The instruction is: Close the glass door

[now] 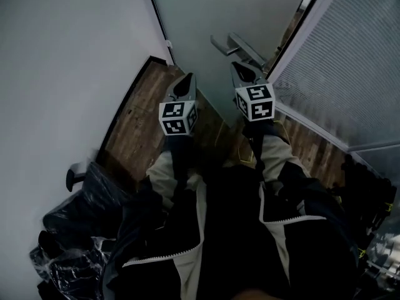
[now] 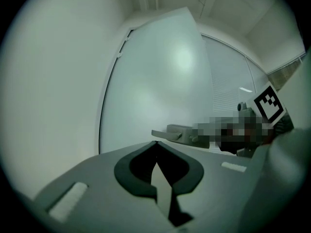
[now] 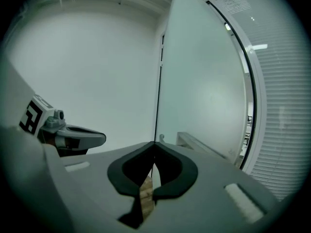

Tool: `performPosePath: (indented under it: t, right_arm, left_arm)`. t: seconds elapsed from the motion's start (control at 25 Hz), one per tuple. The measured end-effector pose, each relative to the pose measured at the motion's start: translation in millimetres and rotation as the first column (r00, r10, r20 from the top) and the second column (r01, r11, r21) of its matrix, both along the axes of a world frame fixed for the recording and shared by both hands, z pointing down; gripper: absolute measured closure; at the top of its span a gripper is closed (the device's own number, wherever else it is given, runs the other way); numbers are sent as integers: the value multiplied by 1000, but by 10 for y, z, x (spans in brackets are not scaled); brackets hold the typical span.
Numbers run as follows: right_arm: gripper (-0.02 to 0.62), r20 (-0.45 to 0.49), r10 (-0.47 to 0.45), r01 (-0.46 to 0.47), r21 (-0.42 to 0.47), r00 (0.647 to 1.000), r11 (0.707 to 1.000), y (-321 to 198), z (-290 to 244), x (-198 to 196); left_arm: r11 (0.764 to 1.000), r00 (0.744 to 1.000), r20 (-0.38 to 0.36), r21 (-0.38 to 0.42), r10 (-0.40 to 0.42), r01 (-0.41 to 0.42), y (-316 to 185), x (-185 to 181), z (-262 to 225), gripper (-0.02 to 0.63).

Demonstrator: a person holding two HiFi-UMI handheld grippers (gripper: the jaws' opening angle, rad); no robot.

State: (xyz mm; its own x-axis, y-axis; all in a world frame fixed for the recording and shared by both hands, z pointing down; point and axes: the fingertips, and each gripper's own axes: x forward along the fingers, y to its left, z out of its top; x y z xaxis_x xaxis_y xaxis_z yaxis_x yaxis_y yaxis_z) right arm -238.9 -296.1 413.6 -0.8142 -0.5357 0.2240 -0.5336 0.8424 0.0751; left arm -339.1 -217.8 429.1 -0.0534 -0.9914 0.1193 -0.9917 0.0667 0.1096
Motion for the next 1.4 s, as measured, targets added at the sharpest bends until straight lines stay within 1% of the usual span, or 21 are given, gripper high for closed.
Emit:
performPosePath:
  t: [0.12,0.2,0.36,0.44,0.52,0.56,0.64,0.72,0.76,0.8,0.88,0.96,1.04,1.16,1.2,1.28,1.4]
  right_arm:
    - [591,-10,34,-34,4,999,999,-122,9,65]
    - [591,-13,79,-79,-1,997,997,-197,34,126]
    - [591,-29,168,-168,-4,985,986,-318,140,184]
    - [591,-40,201,-201,11,979,980,-338,150,166]
    - [591,-72,227,-224,47,971,973,-340,140,136]
    - [591,-104,237,-229,80,966,970,-349,137,112]
    - [591,-211,250,-216,171,945,961,-383,156,42]
    - [584,-348,255,-165,269,902,949,-402,207,-50]
    - [526,-416,257,-128,313,873,941,-409,239,-96]
    - [493,-478,260,-88,351,839,932,-419,270,-138]
    - [476,-578,271,-16,407,770,913,-451,320,-213]
    - [430,-653,279,46,434,704,900,-493,381,-281]
    - [405,-706,286,98,450,648,888,-534,441,-349]
    - [407,-758,301,163,469,579,868,-599,535,-418]
    - [412,-768,309,182,478,561,859,-616,554,-436]
    - [473,-780,334,210,502,529,839,-639,560,-458]
    - [471,-788,386,216,533,480,818,-712,581,-436]
  left_arm:
    - [999,999,11,4,47,-47,-242,27,-58,601]
    - [995,995,14,-5,95,-95,-399,50,-61,601]
    - [982,982,-28,-18,185,-186,-645,62,3,601]
    - [973,973,-29,-27,230,-230,-737,60,31,603]
    - [960,961,-15,-33,276,-277,-823,70,40,601]
    - [954,955,-10,-32,298,-298,-870,75,34,603]
    - [941,941,-5,-33,337,-337,-960,85,32,603]
    - [929,929,-7,-35,370,-370,-1025,107,45,603]
    - [923,923,-7,-34,384,-384,-1049,124,45,601]
    - [917,917,-7,-33,398,-398,-1070,142,36,603]
    - [906,907,-6,-31,421,-421,-1107,165,13,603]
    - [899,900,-10,-29,436,-436,-1134,173,1,601]
    - [894,895,-13,-29,447,-447,-1150,178,-4,601]
    - [890,891,-9,-28,455,-455,-1177,165,-12,601]
    - [891,891,-10,-28,454,-454,-1183,150,-16,601]
    - [892,893,-15,-27,451,-451,-1179,111,-19,601]
    - [894,894,-21,-23,447,-447,-1170,28,0,601]
